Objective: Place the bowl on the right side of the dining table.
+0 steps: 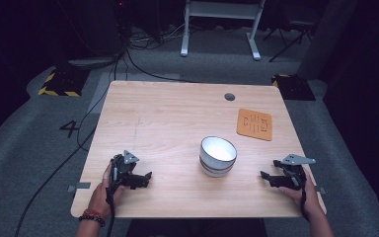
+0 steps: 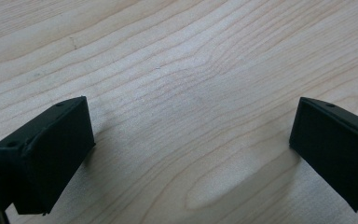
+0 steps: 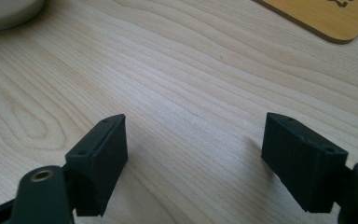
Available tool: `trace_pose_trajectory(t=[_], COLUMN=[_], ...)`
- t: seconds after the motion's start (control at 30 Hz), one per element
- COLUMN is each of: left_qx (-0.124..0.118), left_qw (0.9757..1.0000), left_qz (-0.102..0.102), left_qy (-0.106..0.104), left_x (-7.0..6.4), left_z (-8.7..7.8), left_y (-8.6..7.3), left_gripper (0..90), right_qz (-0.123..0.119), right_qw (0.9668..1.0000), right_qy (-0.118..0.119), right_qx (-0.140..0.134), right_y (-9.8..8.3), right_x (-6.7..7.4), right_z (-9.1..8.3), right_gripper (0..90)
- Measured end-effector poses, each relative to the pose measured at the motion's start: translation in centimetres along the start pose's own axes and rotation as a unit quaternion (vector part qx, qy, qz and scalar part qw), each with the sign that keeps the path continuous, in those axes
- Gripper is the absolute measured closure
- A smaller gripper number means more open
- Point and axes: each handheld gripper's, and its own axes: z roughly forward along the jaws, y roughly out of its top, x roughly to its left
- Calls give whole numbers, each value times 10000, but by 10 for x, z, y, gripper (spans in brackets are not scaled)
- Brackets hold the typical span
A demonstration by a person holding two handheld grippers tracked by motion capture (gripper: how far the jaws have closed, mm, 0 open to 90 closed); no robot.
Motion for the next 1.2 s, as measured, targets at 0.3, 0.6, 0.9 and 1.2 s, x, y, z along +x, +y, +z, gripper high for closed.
trace_pose_trajectory(t=[0.3,0.6,0.9,1.2], left_qx=[0,9,10,5], left_qw=[10000,10000,10000,10000], left_qz=[3,33,31,48], left_qy=[1,-53,-71,-41], left_x=[0,1,1,1], left_z=[0,-1,0,-1], left_y=[0,0,-1,-1], left_gripper=[0,0,0,0], right_qz=[-42,20,-43,-76], right_qw=[10000,9998,9992,9951], right_qy=[37,145,395,883], right_qx=[-8,164,53,-442], right_y=[0,4,16,34], right_x=[-1,-3,2,14], right_z=[0,1,-7,-21], right_gripper=[221,173,237,266])
